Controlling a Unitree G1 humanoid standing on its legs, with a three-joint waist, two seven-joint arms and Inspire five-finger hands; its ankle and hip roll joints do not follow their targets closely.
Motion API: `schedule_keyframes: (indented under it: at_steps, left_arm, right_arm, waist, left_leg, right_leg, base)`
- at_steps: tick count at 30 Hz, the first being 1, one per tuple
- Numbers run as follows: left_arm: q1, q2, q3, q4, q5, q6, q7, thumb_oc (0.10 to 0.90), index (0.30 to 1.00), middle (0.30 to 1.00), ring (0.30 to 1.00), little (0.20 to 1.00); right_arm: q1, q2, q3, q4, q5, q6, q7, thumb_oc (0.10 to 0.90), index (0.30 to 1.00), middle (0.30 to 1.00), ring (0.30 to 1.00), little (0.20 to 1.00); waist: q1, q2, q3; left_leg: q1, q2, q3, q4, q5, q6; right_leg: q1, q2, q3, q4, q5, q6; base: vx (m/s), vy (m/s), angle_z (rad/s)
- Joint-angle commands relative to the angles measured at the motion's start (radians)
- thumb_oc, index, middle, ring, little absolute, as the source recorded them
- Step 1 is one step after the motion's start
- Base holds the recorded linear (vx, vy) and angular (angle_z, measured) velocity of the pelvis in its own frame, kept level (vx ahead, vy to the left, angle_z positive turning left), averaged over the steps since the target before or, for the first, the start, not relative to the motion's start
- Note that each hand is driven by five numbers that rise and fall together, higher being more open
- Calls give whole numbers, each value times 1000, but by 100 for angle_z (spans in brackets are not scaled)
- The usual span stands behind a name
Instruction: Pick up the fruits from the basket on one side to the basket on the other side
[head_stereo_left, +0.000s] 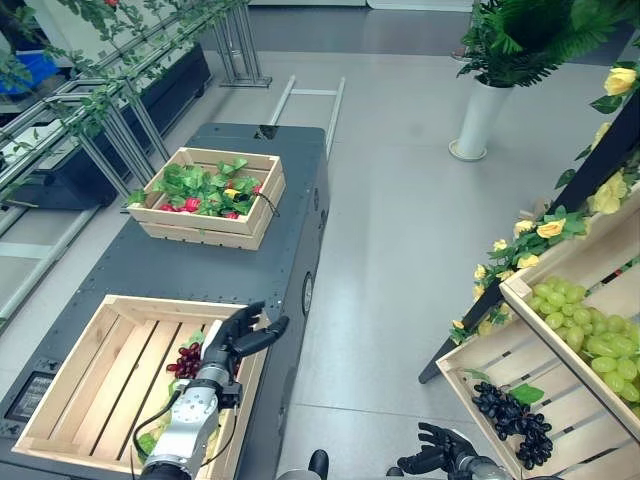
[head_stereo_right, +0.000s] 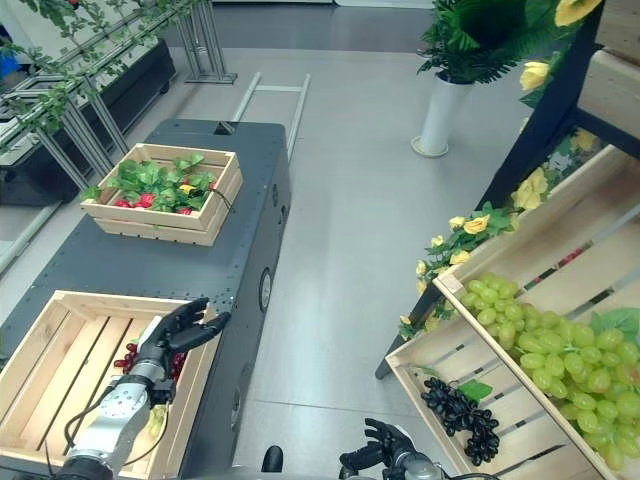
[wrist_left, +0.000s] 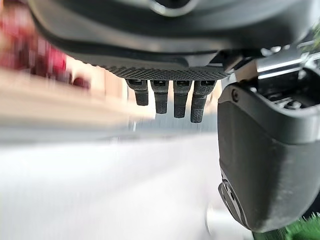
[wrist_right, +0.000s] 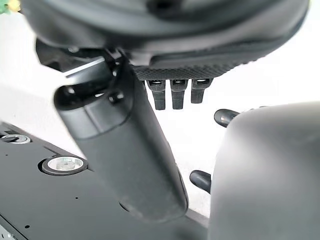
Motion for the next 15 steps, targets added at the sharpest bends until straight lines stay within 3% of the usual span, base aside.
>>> schedule_keyframes:
  at_steps: [1,9,15]
  left_arm:
    - [-102,88,75,-75,98,-93,83,800,900,900,900,900]
    - [-118,173,108,-25,186,-48,276,800,900,900,900,900]
    - [-143,228,117,50,267,-27,421,800,900,900,900,900]
  right_arm:
    - [-7,-33,34,-29,-29,-58,1,800,900,900,900,900]
    - [-50,-63,45,-18,15,-91,-22,800,900,900,900,900]
    - [-71,-57,63,-13,44,-125,-22,800,900,900,900,900]
  waist:
    - [20,-22,41]
    - [47,-19,128]
    - [67,-44,192]
  left_leg:
    - [-51,-58,56,76,-81,27]
    - [-140,-68,22,116,-55,18]
    - [-205,-72,16,176,-60,14]
  right_leg:
    - [-99,-2,-9,152,-51,-27]
    - [-169,14,-32,208,-69,-46]
    - [-211,26,-48,256,-87,-61]
  base:
    - [-63,9,21]
    - [-114,10,20]
    - [-70,-19,13]
